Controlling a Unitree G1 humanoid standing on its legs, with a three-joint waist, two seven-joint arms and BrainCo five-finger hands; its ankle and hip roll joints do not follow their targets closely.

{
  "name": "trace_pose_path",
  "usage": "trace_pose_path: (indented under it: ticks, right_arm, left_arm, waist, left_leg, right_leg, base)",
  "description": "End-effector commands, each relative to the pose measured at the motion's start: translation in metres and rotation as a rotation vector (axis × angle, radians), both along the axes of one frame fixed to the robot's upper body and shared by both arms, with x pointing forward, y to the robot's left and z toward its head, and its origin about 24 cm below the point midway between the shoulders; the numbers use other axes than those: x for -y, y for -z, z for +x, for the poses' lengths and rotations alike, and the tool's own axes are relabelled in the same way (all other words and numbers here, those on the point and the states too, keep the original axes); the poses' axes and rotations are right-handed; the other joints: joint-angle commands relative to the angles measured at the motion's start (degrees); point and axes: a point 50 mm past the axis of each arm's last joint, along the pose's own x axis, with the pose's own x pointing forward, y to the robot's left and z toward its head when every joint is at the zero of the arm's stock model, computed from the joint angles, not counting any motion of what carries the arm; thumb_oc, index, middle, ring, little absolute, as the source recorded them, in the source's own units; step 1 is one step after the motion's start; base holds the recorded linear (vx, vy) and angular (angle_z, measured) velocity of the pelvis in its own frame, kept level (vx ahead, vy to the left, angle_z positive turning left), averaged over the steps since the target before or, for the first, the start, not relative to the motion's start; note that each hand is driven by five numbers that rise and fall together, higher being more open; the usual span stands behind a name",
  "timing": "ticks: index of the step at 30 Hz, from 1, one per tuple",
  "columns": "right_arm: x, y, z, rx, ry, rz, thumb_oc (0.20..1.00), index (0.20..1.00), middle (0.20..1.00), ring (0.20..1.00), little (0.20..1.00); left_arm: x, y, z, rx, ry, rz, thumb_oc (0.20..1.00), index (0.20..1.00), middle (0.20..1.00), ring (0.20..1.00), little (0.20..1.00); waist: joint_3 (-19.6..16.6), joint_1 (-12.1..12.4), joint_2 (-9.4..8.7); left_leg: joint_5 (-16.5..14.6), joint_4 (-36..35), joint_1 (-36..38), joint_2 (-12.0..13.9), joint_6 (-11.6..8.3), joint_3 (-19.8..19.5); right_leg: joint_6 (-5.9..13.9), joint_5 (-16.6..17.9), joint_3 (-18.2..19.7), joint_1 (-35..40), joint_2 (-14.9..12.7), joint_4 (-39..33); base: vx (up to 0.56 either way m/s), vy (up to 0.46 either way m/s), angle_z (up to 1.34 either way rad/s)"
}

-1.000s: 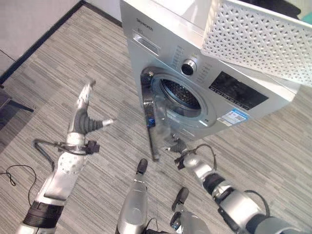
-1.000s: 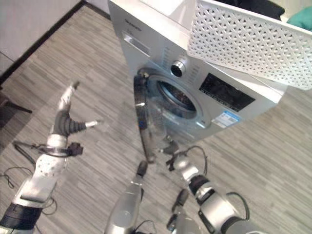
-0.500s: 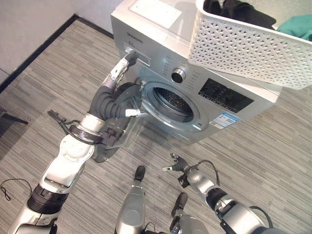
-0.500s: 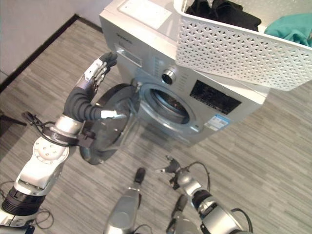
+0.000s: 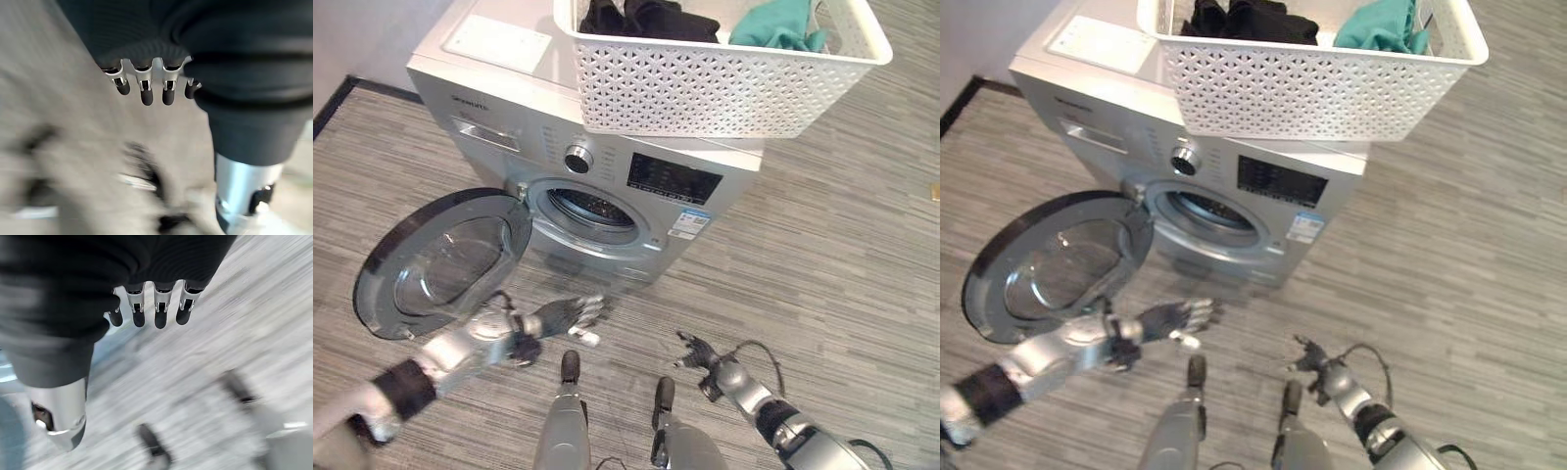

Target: Grab the laundry basket,head to the washer,open it,put in the laundry and shut it.

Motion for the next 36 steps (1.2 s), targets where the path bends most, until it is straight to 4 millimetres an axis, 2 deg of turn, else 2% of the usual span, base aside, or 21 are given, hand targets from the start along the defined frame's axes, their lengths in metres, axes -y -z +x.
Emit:
trace_pose_path:
  ticks: [1, 3, 4, 6, 8, 9, 10, 12, 14, 15, 19, 20, 22, 23, 26, 27, 28, 30, 33, 35, 36]
  right_arm:
    - [-0.004, -0.006, 0.007, 0.046, 0.032, 0.054, 1.000, 1.000, 1.000, 1.000, 1.000]
    - [-0.006, -0.007, 0.008, 0.048, 0.056, 0.073, 1.000, 1.000, 1.000, 1.000, 1.000]
    - [-0.006, -0.007, 0.008, 0.048, 0.056, 0.072, 1.000, 1.000, 1.000, 1.000, 1.000]
    - [-0.008, -0.009, 0.012, 0.057, 0.073, 0.078, 1.000, 1.000, 1.000, 1.000, 1.000]
    - [-0.011, -0.013, 0.020, 0.075, 0.077, 0.057, 1.000, 1.000, 1.000, 1.000, 1.000]
    - [-0.009, -0.015, 0.024, 0.084, 0.082, 0.039, 1.000, 1.000, 1.000, 1.000, 1.000]
    - [-0.006, -0.021, 0.031, 0.099, 0.094, 0.018, 1.000, 1.000, 1.000, 1.000, 1.000]
    - [-0.005, -0.022, 0.033, 0.101, 0.100, 0.013, 1.000, 1.000, 1.000, 1.000, 1.000]
    - [-0.001, -0.024, 0.035, 0.111, 0.125, 0.014, 1.000, 1.000, 1.000, 1.000, 1.000]
    - [-0.001, -0.024, 0.035, 0.112, 0.125, 0.014, 1.000, 1.000, 1.000, 1.000, 1.000]
    - [-0.001, -0.025, 0.037, 0.127, 0.138, 0.013, 1.000, 1.000, 1.000, 1.000, 1.000]
    - [-0.001, -0.025, 0.037, 0.127, 0.138, 0.013, 1.000, 1.000, 1.000, 1.000, 1.000]
    - [-0.004, -0.023, 0.035, 0.121, 0.122, 0.011, 1.000, 1.000, 1.000, 1.000, 1.000]
    - [-0.005, -0.023, 0.035, 0.125, 0.100, 0.003, 1.000, 1.000, 1.000, 1.000, 1.000]
    - [-0.006, -0.024, 0.034, 0.140, 0.092, 0.006, 1.000, 1.000, 1.000, 1.000, 1.000]
    - [-0.006, -0.024, 0.034, 0.139, 0.091, 0.006, 1.000, 1.000, 1.000, 1.000, 1.000]
    - [-0.004, -0.020, 0.030, 0.125, 0.091, 0.002, 1.000, 1.000, 1.000, 1.000, 1.000]
    - [-0.003, -0.018, 0.027, 0.111, 0.093, -0.001, 1.000, 1.000, 1.000, 1.000, 1.000]
    - [0.007, -0.009, 0.014, 0.068, 0.105, -0.038, 1.000, 1.000, 1.000, 1.000, 1.000]
    - [0.019, -0.003, 0.005, 0.046, 0.152, -0.052, 1.000, 1.000, 1.000, 1.000, 1.000]
    - [0.038, 0.002, -0.005, 0.020, 0.257, -0.053, 1.000, 1.000, 1.000, 1.000, 1.000]
  left_arm:
    - [-0.024, -0.013, 0.038, 0.308, 0.032, 0.315, 1.000, 1.000, 1.000, 1.000, 1.000]
    - [-0.045, -0.013, 0.059, 0.425, -0.062, 0.517, 1.000, 1.000, 1.000, 1.000, 1.000]
    - [-0.044, -0.012, 0.059, 0.425, -0.061, 0.516, 1.000, 1.000, 1.000, 1.000, 1.000]
    - [-0.063, -0.008, 0.083, 0.481, -0.209, 0.713, 1.000, 1.000, 1.000, 1.000, 1.000]
    - [-0.073, -0.016, 0.100, 0.517, -0.334, 0.845, 1.000, 1.000, 1.000, 1.000, 1.000]
    - [-0.077, -0.019, 0.104, 0.513, -0.386, 0.875, 1.000, 1.000, 1.000, 1.000, 1.000]
    - [-0.087, -0.031, 0.107, 0.506, -0.477, 0.863, 1.000, 1.000, 1.000, 1.000, 1.000]
    - [-0.094, -0.038, 0.108, 0.511, -0.520, 0.860, 1.000, 1.000, 1.000, 1.000, 1.000]
    - [-0.102, -0.067, 0.117, 0.588, -0.639, 0.861, 1.000, 1.000, 1.000, 1.000, 1.000]
    - [-0.102, -0.067, 0.117, 0.588, -0.639, 0.861, 1.000, 1.000, 1.000, 1.000, 1.000]
    - [-0.116, -0.095, 0.119, 0.687, -0.790, 0.831, 1.000, 1.000, 1.000, 1.000, 1.000]
    - [-0.116, -0.095, 0.119, 0.687, -0.791, 0.831, 1.000, 1.000, 1.000, 1.000, 1.000]
    - [-0.127, -0.099, 0.114, 0.696, -0.828, 0.860, 1.000, 1.000, 1.000, 1.000, 1.000]
    - [-0.138, -0.112, 0.111, 0.730, -0.872, 0.923, 1.000, 1.000, 1.000, 1.000, 1.000]
    - [-0.160, -0.115, 0.098, 0.723, -0.918, 1.010, 1.000, 1.000, 1.000, 1.000, 1.000]
    - [-0.160, -0.115, 0.098, 0.723, -0.918, 1.010, 1.000, 1.000, 1.000, 1.000, 1.000]
    - [-0.166, -0.110, 0.092, 0.705, -0.944, 0.993, 1.000, 1.000, 1.000, 1.000, 1.000]
    - [-0.166, -0.105, 0.091, 0.698, -0.946, 0.975, 1.000, 1.000, 1.000, 1.000, 1.000]
    - [-0.153, -0.069, 0.085, 0.655, -0.922, 0.844, 1.000, 1.000, 1.000, 1.000, 1.000]
    - [-0.136, -0.039, 0.077, 0.622, -0.884, 0.725, 1.000, 1.000, 1.000, 1.000, 1.000]
    - [-0.109, -0.001, 0.065, 0.558, -0.817, 0.592, 1.000, 1.000, 1.000, 1.000, 1.000]
  waist:
    - [2.36, 1.85, -0.54]
    - [2.82, 1.64, -1.11]
    - [2.81, 1.61, -1.03]
    - [3.66, 1.25, -1.54]
    - [4.81, 0.95, -1.67]
    - [5.48, 0.82, -1.70]
    - [6.43, 0.67, -1.74]
    - [6.81, 0.57, -1.82]
    - [7.59, 0.40, -2.25]
    - [7.59, 0.40, -2.25]
    - [8.02, 0.30, -2.84]
    - [8.01, 0.29, -2.84]
    - [8.01, 0.43, -3.03]
    - [8.01, 0.39, -3.42]
    - [7.78, 0.35, -3.84]
    - [7.77, 0.34, -3.84]
    - [7.57, 0.43, -3.81]
    - [7.37, 0.46, -3.77]
    - [6.75, 0.79, -3.38]
    - [6.25, 0.96, -2.96]
    - [5.46, 1.04, -2.38]
  left_leg:
    - [-4.61, 0.36, 2.51, 0.63, 1.57, 1.15]
    - [-4.49, 0.74, 1.76, 0.61, 1.61, 1.04]
    - [-4.50, 0.77, 1.73, 0.62, 1.61, 1.01]
    - [-4.27, 1.34, 0.61, 0.59, 1.62, 0.59]
    - [-4.07, 1.79, -0.53, 0.54, 1.50, 0.27]
    - [-3.94, 1.89, -1.08, 0.56, 1.39, 0.17]
    - [-3.76, 2.13, -1.92, 0.56, 1.30, 0.14]
    - [-3.63, 2.05, -2.21, 0.59, 1.24, 0.26]
    - [-3.22, 1.87, -3.30, 0.68, 1.06, 0.36]
    - [-3.22, 1.87, -3.31, 0.68, 1.06, 0.36]
    - [-3.07, 1.77, -4.50, 0.59, 0.94, 0.29]
    - [-3.08, 1.78, -4.50, 0.59, 0.94, 0.30]
    - [-3.22, 2.09, -4.72, 0.72, 0.93, 0.62]
    - [-3.39, 2.28, -4.81, 0.89, 0.88, 0.65]
    - [-3.67, 2.43, -4.75, 1.14, 0.83, 0.88]
    - [-3.68, 2.43, -4.75, 1.14, 0.83, 0.88]
    - [-4.01, 2.68, -4.61, 1.20, 0.88, 0.97]
    - [-4.25, 2.95, -4.55, 1.19, 0.89, 0.90]
    - [-5.98, 4.94, -4.17, 0.96, 1.30, 0.94]
    - [-7.03, 5.96, -3.64, 0.81, 1.72, 1.01]
    - [-8.15, 6.48, -2.51, 0.41, 2.25, 1.15]
  right_leg:
    - [3.63, -3.20, -1.13, -1.37, -4.43, 6.40]
    - [3.51, -3.06, -1.10, -1.91, -4.49, 6.44]
    - [3.51, -3.07, -1.13, -1.92, -4.48, 6.45]
    - [3.31, -2.88, -1.18, -2.64, -4.39, 6.46]
    - [3.22, -2.69, -1.23, -3.39, -4.29, 6.42]
    - [3.21, -2.60, -1.26, -3.79, -4.25, 6.37]
    - [3.19, -2.19, -1.01, -4.46, -4.24, 6.16]
    - [3.24, -1.92, -0.93, -4.71, -4.20, 5.86]
    - [3.29, -1.23, -0.86, -5.56, -4.08, 5.22]
    - [3.29, -1.23, -0.86, -5.56, -4.08, 5.22]
    - [3.57, -0.40, -0.42, -6.48, -3.89, 4.21]
    - [3.57, -0.40, -0.42, -6.49, -3.89, 4.21]
    - [3.61, -0.33, -0.18, -6.70, -3.82, 4.06]
    - [3.61, -0.32, -0.02, -6.76, -3.75, 3.95]
    - [3.62, -0.26, 0.31, -6.92, -3.66, 3.80]
    - [3.62, -0.26, 0.31, -6.92, -3.66, 3.80]
    - [3.65, -0.31, 0.37, -6.80, -3.71, 3.81]
    - [3.66, -0.34, 0.28, -6.63, -3.78, 3.78]
    - [3.66, -0.61, 0.80, -5.93, -3.98, 4.14]
    - [3.62, -0.76, 1.09, -5.34, -4.18, 4.52]
    - [3.57, -1.08, 1.35, -4.65, -4.60, 5.27]
  base:
    - [-0.01, -0.004, -0.08]
    - [-0.01, 0.000, -0.03]
    - [-0.02, 0.001, 0.05]
    - [-0.04, 0.007, 0.08]
    - [-0.06, 0.026, 0.11]
    - [-0.07, 0.057, 0.08]
    - [-0.05, 0.050, 0.03]
    - [-0.03, 0.043, -0.01]
    - [-0.02, 0.044, 0.00]
    - [0.00, 0.000, 0.00]
    - [0.00, 0.000, 0.00]
    - [0.00, 0.000, 0.00]
    - [0.00, 0.000, 0.00]
    - [0.01, -0.002, -0.03]
    - [0.00, 0.010, -0.04]
    - [0.01, 0.012, -0.06]
    - [0.01, 0.008, -0.05]
    - [0.01, 0.010, -0.05]
    - [0.02, 0.032, -0.06]
    - [0.04, 0.074, -0.20]
    - [0.04, 0.084, -0.18]
